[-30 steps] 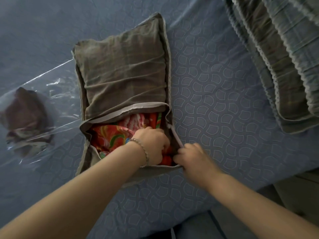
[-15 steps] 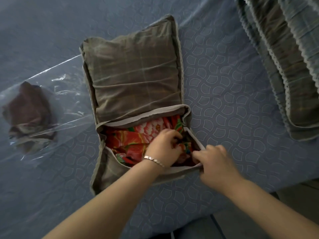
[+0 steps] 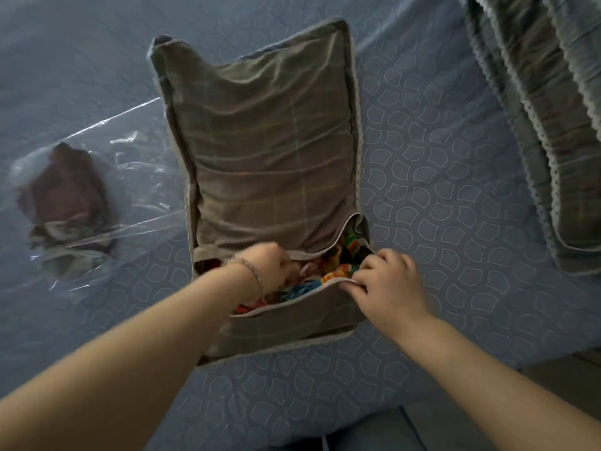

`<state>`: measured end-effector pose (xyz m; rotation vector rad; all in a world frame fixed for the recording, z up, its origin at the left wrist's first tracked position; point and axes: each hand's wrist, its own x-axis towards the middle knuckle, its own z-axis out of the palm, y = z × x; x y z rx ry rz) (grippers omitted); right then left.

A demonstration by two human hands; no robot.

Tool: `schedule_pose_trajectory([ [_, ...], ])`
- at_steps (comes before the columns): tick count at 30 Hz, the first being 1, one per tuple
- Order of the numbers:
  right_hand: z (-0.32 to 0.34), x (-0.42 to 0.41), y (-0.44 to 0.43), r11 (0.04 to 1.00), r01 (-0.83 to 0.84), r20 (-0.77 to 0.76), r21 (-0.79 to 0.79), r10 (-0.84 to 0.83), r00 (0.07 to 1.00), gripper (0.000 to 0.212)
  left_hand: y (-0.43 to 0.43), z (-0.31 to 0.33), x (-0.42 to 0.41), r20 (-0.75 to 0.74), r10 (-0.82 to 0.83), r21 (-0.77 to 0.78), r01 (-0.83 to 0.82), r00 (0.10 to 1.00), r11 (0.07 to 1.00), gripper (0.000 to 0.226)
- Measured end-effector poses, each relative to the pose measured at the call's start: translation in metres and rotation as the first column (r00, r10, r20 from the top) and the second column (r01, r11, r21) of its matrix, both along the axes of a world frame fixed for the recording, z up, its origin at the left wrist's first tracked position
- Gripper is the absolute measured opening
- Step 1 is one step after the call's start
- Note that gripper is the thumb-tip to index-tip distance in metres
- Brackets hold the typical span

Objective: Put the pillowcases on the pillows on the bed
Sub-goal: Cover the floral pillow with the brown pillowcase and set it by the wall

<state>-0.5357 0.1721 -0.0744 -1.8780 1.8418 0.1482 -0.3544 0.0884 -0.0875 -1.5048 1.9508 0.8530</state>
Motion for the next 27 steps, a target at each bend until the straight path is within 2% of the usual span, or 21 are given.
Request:
schedule_pose_trajectory([
  [1,-0.001,0.003,-0.003,0.996,0.032,0.007,0.085,-0.033,0.999,0.042,-0.009,0.006,0.003,-0.001,0.018,-0.107,-0.018,1.000,0.994,0.029],
  [3,-0.002,0.008,-0.009,0.989,0.046,0.002,0.141,-0.047,0.999,0.039,-0.022,0.011,0.011,0.006,0.007,-0.348,-0.005,1.000,0.938,0.031],
  [5,-0.002,0.013,-0.013,0.992,0.053,0.041,0.112,-0.058,0.997,0.038,-0.027,0.008,0.015,0.097,-0.091,-0.370,0.121,0.991,0.921,0.032],
  [7,0.001,0.016,-0.019,0.981,0.194,0.159,0.017,-0.194,0.968,0.032,-0.024,0.000,0.017,0.080,-0.093,-0.385,0.116,0.992,0.915,0.025],
  [8,0.001,0.016,-0.024,0.959,0.281,0.219,-0.041,-0.266,0.939,0.033,-0.022,-0.001,0.018,-0.008,-0.036,-0.418,0.030,0.999,0.908,0.022],
  [9,-0.001,0.016,-0.031,0.935,0.342,0.242,-0.092,-0.312,0.919,0.044,-0.019,0.002,0.019,-0.144,0.013,-0.442,-0.077,0.989,0.894,0.020],
  [11,-0.010,0.012,-0.051,0.934,0.349,0.150,-0.078,-0.335,0.930,0.069,-0.013,0.011,0.024,-0.378,-0.006,-0.472,-0.187,0.926,0.862,0.015],
  [12,-0.014,0.010,-0.062,0.946,0.321,0.079,-0.039,-0.317,0.945,0.067,-0.010,0.015,0.029,-0.419,-0.049,-0.471,-0.171,0.907,0.865,0.011],
  [13,-0.019,0.009,-0.071,0.959,0.285,0.021,-0.006,-0.285,0.958,0.054,-0.007,0.021,0.036,-0.431,-0.096,-0.469,-0.132,0.897,0.873,0.008],
  [15,-0.020,0.008,-0.080,0.984,0.180,0.017,0.017,-0.180,0.983,0.016,-0.005,0.034,0.054,-0.420,-0.200,-0.496,-0.040,0.885,0.867,0.007],
  [17,-0.021,0.004,-0.073,0.990,-0.016,0.085,-0.142,0.028,0.996,0.023,-0.001,0.035,0.077,-0.356,-0.370,-0.610,0.087,0.858,0.788,0.015],
  [19,-0.015,0.000,-0.053,0.933,-0.211,0.073,-0.290,0.242,0.968,0.018,0.014,0.026,0.095,-0.270,-0.443,-0.698,0.142,0.855,0.701,0.016],
  [21,-0.020,-0.002,-0.027,0.899,-0.357,-0.047,-0.253,0.357,0.933,0.015,0.033,0.004,0.101,-0.137,-0.438,-0.700,0.226,0.888,0.677,0.015],
  [23,-0.030,0.006,-0.020,0.908,-0.413,-0.216,-0.068,0.390,0.895,0.018,0.047,-0.013,0.101,0.031,-0.311,-0.591,0.268,0.950,0.760,0.024],
  [24,-0.029,0.011,-0.024,0.912,-0.401,-0.294,0.082,0.407,0.865,0.019,0.049,-0.020,0.100,0.082,-0.129,-0.500,0.153,0.988,0.852,0.026],
  [25,-0.031,0.021,-0.032,0.918,-0.341,-0.314,0.205,0.391,0.865,0.022,0.049,-0.028,0.109,0.128,0.090,-0.360,-0.038,0.988,0.932,0.025],
  [26,-0.035,0.026,-0.040,0.934,-0.227,-0.291,0.277,0.307,0.906,0.027,0.050,-0.036,0.117,0.133,0.297,-0.221,-0.264,0.946,0.939,0.024],
  [27,-0.034,0.032,-0.047,0.936,-0.110,-0.280,0.334,0.210,0.937,0.030,0.054,-0.045,0.127,0.083,0.457,-0.117,-0.447,0.886,0.887,0.022],
])
